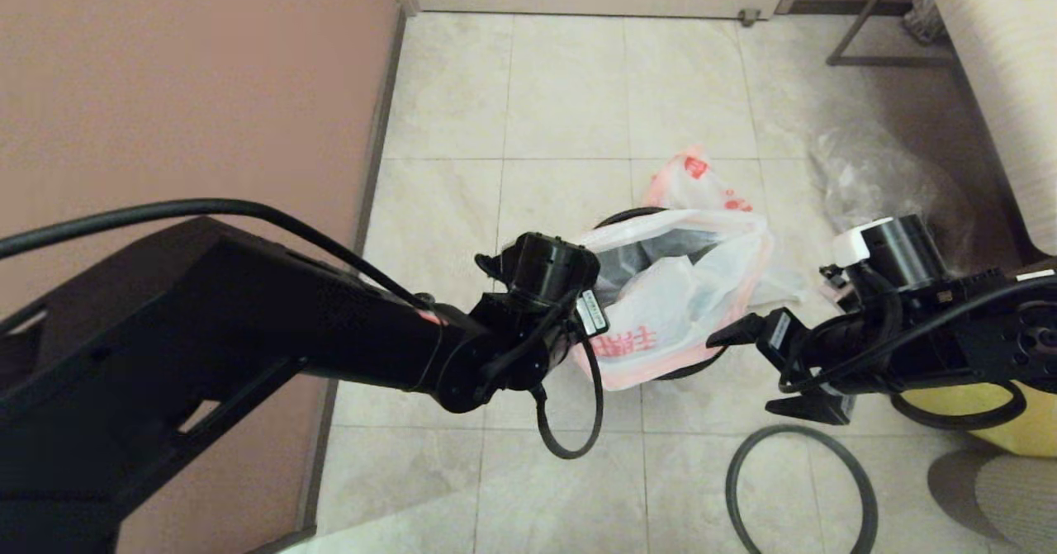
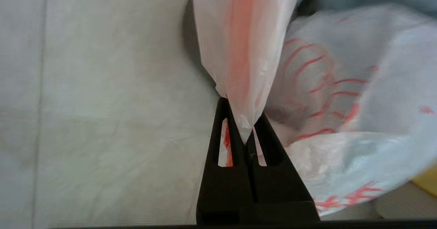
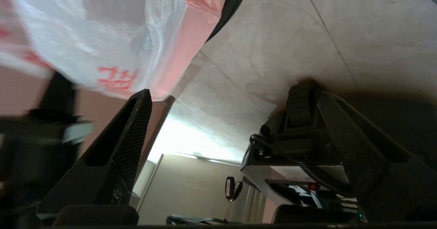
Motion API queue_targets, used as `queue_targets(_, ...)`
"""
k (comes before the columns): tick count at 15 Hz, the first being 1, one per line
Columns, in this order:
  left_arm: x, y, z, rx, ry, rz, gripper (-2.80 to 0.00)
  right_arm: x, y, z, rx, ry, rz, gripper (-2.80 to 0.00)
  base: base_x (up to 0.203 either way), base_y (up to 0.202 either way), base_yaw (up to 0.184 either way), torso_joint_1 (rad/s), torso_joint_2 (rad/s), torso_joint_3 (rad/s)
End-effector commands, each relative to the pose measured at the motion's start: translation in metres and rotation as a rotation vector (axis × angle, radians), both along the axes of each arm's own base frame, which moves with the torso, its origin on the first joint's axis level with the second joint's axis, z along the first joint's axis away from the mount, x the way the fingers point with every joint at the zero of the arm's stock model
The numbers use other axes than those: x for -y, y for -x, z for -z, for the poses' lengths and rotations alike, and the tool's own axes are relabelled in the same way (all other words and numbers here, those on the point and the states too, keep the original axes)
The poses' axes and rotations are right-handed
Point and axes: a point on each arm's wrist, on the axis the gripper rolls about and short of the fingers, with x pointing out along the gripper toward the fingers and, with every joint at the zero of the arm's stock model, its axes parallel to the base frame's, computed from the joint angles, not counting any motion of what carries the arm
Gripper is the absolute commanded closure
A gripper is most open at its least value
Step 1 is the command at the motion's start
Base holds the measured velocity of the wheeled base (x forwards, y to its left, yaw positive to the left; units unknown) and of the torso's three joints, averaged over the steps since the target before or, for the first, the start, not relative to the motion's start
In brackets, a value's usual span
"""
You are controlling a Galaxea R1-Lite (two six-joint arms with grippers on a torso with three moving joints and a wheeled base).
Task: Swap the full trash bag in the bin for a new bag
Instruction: Put the new garbage bag on the trash can
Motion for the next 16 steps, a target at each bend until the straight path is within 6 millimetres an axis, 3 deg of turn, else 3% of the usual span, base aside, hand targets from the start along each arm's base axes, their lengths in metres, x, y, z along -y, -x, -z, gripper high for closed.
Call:
queue_targets(1,-0.001,-0.002,0.015,-0.031,-0.013,-0.019,0.00,-0.001,-0.003,0.004,-0.016,0.000,0.003,-2.80,0.000,0.000,0.000,0.000,0.00,0.000)
queue_targets(5,-0.003,0.000,-0.001,-0.004,0.018,-0.015,0.00,-0.006,-0.011,0.003,0.035,-0.046,0.019,-2.80,0.000,0.000,0.000,0.000,0.00,0.000)
queue_targets(10,-0.008,0.012,-0.039,0.051,0.077,0.002,0.00,-0.018,-0.022,-0.006,0.091,-0.094,0.014,-2.80,0.000,0.000,0.000,0.000,0.00,0.000)
queue_targets(16,-0.018,0.019,-0.064,0.089,0.114,-0.001,0.00,-0.030,-0.036,-0.001,0.081,-0.203,0.055,-2.80,0.000,0.000,0.000,0.000,0.00,0.000)
